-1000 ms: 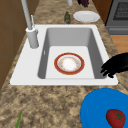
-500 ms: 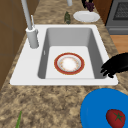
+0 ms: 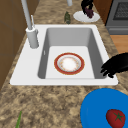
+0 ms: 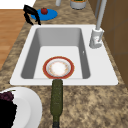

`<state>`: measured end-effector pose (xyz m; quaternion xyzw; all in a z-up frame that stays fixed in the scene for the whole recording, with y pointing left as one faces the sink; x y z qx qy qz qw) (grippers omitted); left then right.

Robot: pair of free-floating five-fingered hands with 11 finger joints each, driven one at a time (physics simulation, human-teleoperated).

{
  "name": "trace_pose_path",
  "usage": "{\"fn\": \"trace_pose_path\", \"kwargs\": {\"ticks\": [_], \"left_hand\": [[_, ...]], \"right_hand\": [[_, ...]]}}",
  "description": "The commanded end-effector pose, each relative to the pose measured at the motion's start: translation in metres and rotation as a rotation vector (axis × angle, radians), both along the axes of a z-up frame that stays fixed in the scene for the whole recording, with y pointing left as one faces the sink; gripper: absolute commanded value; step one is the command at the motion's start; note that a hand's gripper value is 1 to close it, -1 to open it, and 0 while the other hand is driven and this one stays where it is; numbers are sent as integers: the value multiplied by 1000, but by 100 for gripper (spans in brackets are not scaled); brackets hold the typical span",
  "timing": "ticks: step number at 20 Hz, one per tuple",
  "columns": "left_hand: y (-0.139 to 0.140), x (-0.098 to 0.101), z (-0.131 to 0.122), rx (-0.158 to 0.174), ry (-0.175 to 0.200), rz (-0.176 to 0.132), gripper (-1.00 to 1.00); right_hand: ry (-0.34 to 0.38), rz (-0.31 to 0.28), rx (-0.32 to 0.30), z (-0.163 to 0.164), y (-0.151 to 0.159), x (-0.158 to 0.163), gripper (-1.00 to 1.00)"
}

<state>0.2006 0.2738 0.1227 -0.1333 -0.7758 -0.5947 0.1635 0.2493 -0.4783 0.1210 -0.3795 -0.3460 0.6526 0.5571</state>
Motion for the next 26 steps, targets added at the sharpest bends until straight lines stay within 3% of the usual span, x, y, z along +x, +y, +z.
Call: {"fn": "trace_pose_path", "kwargs": {"ticks": [1, 5, 12, 13, 19, 26], "left_hand": [[0, 0, 0, 0, 0, 0, 0], [0, 0, 0, 0, 0, 0, 0], [0, 0, 0, 0, 0, 0, 0], [0, 0, 0, 0, 0, 0, 0], [0, 0, 0, 0, 0, 0, 0], [0, 0, 0, 0, 0, 0, 0]], "right_hand": [[-17, -54, 0, -17, 2, 5, 100], [-18, -11, -4, -36, 3, 13, 100], [42, -3, 9, -28, -2, 19, 100], [51, -5, 18, -25, -2, 17, -100], [210, -23, 24, 4, 0, 12, -100], [277, -26, 6, 37, -2, 1, -100]]}}
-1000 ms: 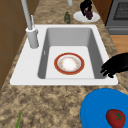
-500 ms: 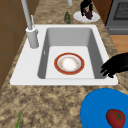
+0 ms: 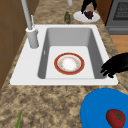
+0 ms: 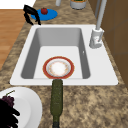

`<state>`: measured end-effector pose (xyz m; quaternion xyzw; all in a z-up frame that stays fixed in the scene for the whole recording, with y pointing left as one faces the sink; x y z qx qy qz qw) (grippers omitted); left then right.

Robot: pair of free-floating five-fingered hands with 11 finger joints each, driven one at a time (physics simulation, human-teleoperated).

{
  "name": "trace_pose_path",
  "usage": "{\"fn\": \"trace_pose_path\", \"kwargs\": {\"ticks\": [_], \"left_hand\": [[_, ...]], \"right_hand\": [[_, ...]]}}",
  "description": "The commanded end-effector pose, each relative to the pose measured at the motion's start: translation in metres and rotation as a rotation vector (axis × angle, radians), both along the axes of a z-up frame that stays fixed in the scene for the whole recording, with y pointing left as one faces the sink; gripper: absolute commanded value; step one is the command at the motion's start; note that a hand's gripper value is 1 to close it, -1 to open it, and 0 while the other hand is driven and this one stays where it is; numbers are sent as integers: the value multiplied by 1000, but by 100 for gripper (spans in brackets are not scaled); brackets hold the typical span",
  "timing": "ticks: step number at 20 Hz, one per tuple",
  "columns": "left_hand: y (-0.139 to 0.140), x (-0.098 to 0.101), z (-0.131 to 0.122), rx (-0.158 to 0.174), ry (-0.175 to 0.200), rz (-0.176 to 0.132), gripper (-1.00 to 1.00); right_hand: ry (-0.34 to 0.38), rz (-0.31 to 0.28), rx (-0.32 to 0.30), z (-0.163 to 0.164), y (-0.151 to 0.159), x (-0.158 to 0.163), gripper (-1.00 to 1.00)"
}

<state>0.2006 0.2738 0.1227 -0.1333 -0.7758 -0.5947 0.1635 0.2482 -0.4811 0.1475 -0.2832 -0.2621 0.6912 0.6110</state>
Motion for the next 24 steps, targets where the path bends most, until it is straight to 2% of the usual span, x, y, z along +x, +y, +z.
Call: {"fn": "trace_pose_path", "kwargs": {"ticks": [1, 5, 7, 9, 11, 14, 16, 19, 24], "left_hand": [[0, 0, 0, 0, 0, 0, 0], [0, 0, 0, 0, 0, 0, 0], [0, 0, 0, 0, 0, 0, 0], [0, 0, 0, 0, 0, 0, 0], [0, 0, 0, 0, 0, 0, 0], [0, 0, 0, 0, 0, 0, 0], [0, 0, 0, 0, 0, 0, 0], [0, 0, 0, 0, 0, 0, 0], [0, 0, 0, 0, 0, 0, 0]], "right_hand": [[0, -5, -4, 15, 0, 1, -100], [-17, -7, -4, 29, 3, -4, -100], [8, -36, -14, 22, 22, -2, -100], [-4, -50, -30, 28, 17, -13, -100], [-1, -18, -42, 34, 27, -12, -100], [-6, -17, -57, 43, 34, -14, -100], [-41, -18, -70, 53, 38, -21, -100], [17, -26, -86, 63, 66, -28, -100], [-2, -28, -100, 72, 99, -39, -100]]}}
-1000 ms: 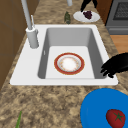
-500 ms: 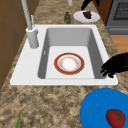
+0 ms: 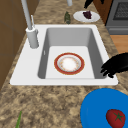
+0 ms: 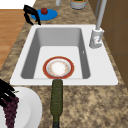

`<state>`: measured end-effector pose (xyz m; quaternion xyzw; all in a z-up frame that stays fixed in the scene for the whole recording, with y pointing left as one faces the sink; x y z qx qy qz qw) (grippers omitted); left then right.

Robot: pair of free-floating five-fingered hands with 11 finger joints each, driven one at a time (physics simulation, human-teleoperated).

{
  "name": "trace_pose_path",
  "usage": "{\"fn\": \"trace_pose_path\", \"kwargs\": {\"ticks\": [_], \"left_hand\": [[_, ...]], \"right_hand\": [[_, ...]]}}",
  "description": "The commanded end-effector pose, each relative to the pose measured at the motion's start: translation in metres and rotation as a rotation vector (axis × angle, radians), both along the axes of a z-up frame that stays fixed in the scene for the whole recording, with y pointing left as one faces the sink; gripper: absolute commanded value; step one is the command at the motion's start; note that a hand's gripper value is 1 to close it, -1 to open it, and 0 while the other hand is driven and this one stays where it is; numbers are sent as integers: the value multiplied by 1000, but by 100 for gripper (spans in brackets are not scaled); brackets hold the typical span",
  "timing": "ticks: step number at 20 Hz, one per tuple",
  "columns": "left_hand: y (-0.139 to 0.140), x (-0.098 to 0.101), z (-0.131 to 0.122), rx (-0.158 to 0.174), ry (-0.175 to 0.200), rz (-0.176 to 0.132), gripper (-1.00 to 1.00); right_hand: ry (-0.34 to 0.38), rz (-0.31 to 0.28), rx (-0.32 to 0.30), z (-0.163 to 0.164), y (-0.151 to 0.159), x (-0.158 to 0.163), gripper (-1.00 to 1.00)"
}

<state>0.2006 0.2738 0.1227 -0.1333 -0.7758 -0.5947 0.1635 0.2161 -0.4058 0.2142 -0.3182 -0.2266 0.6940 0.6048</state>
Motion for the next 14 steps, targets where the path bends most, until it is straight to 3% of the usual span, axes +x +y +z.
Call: {"fn": "trace_pose_path", "kwargs": {"ticks": [1, 9, 11, 12, 13, 14], "left_hand": [[0, 0, 0, 0, 0, 0, 0], [0, 0, 0, 0, 0, 0, 0], [0, 0, 0, 0, 0, 0, 0], [0, 0, 0, 0, 0, 0, 0], [0, 0, 0, 0, 0, 0, 0], [0, 0, 0, 0, 0, 0, 0]], "right_hand": [[3, 0, -6, 8, 31, -8, -100], [2, 7, -54, 14, 89, -18, -100], [0, 48, -1, 12, 76, -28, -100], [-3, 16, 18, 12, 84, -25, -100], [-9, 20, 61, 13, 86, -26, -100], [11, 43, 38, 12, 102, -24, -100]]}}
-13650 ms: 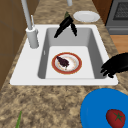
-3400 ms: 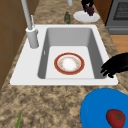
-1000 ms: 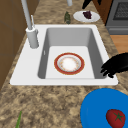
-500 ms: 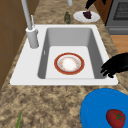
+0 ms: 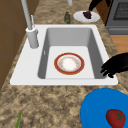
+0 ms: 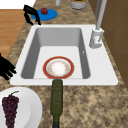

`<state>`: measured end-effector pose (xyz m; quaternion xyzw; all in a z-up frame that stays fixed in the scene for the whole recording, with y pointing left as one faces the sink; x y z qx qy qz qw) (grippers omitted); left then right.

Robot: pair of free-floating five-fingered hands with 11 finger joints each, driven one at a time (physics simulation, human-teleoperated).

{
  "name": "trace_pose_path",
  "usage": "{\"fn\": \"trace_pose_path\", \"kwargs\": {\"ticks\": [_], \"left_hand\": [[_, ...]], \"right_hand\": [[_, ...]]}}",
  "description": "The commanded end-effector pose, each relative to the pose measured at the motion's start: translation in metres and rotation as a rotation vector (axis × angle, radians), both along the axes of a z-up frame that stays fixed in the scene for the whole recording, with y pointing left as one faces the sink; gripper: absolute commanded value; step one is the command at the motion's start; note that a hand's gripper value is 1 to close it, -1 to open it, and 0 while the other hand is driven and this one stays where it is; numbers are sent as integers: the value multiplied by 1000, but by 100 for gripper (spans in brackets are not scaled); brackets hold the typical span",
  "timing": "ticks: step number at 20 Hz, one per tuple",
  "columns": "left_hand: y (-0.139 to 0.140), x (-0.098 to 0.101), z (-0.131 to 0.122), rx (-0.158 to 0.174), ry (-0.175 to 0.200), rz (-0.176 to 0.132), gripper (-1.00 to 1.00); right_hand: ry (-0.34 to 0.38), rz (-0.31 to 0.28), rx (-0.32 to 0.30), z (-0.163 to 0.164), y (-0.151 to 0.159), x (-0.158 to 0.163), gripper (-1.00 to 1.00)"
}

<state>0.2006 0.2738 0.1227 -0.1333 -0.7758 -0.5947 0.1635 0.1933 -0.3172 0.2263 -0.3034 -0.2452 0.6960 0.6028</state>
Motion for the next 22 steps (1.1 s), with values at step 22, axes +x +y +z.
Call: {"fn": "trace_pose_path", "kwargs": {"ticks": [22], "left_hand": [[0, 0, 0, 0, 0, 0, 0]], "right_hand": [[2, 8, 39, 0, 13, -5, -100]]}}
